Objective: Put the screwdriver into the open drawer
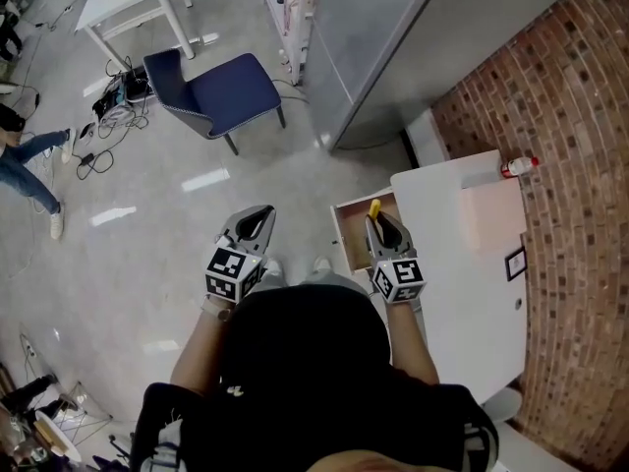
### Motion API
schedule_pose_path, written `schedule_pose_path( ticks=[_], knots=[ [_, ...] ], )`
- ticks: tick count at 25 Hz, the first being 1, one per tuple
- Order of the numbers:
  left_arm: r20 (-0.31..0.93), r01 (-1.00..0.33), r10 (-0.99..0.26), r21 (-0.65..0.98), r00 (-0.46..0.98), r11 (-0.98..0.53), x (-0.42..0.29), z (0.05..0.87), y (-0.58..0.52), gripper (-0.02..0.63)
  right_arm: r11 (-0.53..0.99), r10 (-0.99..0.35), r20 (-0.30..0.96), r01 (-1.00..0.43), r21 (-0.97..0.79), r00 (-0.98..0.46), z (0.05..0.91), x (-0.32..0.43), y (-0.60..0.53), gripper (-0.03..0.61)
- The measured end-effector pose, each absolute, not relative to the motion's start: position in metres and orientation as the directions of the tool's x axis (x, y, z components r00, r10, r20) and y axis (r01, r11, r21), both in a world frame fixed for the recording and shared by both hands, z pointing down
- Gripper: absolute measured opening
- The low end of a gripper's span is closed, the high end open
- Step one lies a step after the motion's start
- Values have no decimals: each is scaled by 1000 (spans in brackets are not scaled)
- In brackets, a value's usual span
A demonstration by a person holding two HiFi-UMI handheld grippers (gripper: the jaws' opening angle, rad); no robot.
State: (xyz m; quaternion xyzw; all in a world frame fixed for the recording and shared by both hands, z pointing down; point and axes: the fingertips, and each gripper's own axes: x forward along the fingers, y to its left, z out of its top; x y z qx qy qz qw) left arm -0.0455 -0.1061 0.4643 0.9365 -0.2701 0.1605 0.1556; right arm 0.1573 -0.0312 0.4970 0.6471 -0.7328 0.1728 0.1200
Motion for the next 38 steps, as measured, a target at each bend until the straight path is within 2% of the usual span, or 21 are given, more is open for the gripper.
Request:
schedule_pose_path(
  ticks=[19, 38],
  knots=[
    [506, -658, -501, 195, 703, -727, -27, 495, -88, 5, 168, -808, 542, -972, -164, -232, 592, 203, -44, 89],
    [636, -687, -444, 195, 632, -700, -7, 539, -61, 5, 166, -665, 693, -960, -227, -279, 722, 230, -35, 89]
  ],
)
